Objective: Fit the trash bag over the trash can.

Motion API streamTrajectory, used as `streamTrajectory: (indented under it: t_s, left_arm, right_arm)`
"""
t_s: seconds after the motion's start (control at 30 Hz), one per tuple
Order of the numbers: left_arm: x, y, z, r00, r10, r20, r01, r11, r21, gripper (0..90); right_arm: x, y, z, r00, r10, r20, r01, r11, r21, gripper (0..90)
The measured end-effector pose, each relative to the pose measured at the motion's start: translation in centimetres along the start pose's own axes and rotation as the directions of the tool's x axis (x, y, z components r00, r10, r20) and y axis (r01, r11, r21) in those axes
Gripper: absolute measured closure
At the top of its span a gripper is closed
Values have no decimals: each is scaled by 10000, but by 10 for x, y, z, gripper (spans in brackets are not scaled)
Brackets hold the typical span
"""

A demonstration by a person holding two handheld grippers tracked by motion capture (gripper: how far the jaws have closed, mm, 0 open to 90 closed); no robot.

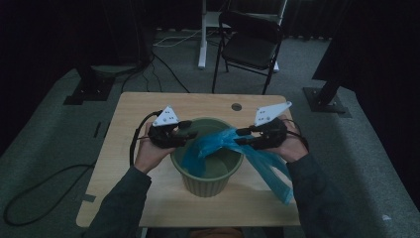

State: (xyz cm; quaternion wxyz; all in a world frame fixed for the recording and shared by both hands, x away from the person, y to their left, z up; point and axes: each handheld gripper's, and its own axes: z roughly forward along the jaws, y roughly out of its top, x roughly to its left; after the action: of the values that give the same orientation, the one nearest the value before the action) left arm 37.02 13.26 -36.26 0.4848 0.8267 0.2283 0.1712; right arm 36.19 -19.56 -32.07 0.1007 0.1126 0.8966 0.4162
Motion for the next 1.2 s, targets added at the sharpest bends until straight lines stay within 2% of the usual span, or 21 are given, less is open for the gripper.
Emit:
streamTrajectory:
  t_s: [0.1,0.37,0.6,0.67,0.83,0.97,1.2]
  left_arm:
    - [0,0,-1,10000,-11,-9,11,10000,-33,537]
    - [1,0,-3,10000,-19,-26,19,10000,-77,537]
    - [2,0,-5,10000,-61,-38,60,9999,-102,537]
    - [2,0,-5,10000,-38,-20,38,10000,-74,537]
    - [1,0,-3,10000,-46,33,46,10000,-73,535]
    - [1,1,-4,10000,-3,54,3,10000,-79,534]
    - [-2,6,-5,9999,105,90,-103,9998,-155,530]
  right_arm:
    - [2,-9,-6,9998,186,49,-187,9998,68,661]
    - [13,-23,-20,9993,319,183,-325,9990,321,638]
    - [16,-33,-22,9988,462,157,-472,9964,701,623]
    - [16,-35,-20,9986,512,106,-518,9956,784,665]
    - [12,-34,-16,9985,509,207,-527,9936,996,884]
    - [11,-29,-15,9985,376,401,-413,9946,952,900]
    - [4,-18,-10,9990,249,367,-278,9965,793,900]
